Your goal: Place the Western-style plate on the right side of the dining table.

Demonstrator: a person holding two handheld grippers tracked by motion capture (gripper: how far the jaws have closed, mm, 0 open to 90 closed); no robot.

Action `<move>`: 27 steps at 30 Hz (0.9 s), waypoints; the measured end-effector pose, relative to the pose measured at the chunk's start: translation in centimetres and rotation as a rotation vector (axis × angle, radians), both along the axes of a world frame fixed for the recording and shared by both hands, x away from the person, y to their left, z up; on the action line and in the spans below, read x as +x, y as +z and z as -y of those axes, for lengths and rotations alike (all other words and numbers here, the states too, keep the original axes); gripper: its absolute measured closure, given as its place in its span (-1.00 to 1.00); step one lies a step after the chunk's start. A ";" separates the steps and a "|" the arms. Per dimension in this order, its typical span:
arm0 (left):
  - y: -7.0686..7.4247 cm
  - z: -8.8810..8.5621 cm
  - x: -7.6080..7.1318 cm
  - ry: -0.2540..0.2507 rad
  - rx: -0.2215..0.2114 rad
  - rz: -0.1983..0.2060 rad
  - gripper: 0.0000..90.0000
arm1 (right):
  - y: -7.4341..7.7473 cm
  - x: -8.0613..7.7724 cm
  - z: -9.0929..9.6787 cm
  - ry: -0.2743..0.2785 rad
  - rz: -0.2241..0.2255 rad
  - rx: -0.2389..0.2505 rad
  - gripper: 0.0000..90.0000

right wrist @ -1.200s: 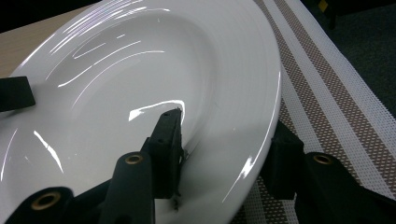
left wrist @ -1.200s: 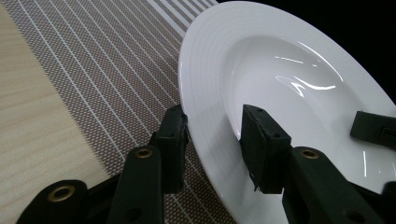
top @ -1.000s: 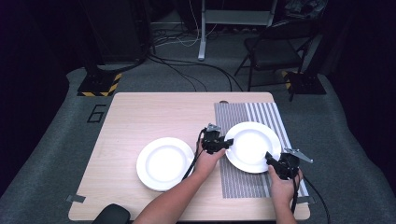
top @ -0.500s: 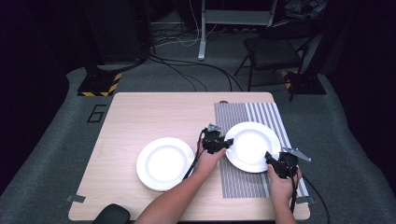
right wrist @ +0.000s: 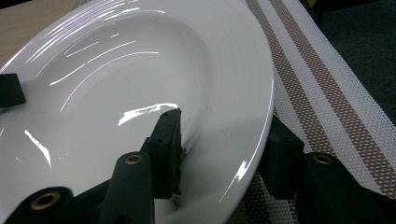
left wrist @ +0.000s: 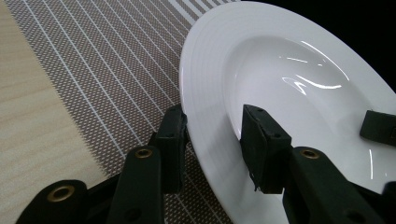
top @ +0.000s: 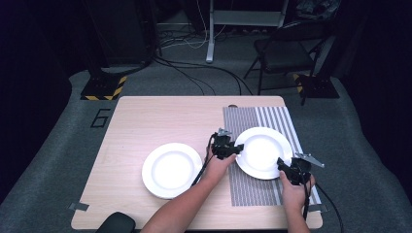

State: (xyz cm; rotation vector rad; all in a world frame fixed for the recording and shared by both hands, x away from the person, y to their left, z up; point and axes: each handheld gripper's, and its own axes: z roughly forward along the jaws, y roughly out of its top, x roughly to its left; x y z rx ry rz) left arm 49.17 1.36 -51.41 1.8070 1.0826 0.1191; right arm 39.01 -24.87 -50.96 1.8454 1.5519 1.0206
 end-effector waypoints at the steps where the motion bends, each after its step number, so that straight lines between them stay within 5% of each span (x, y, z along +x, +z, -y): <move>1: 0.0 0.1 0.0 -0.002 0.004 -0.002 0.36 | 0.0 0.0 0.0 -0.001 -0.004 0.002 0.20; 27: -0.5 1.1 0.3 -0.006 0.043 0.013 0.24 | -0.4 0.6 0.7 -0.019 -0.032 -0.014 0.19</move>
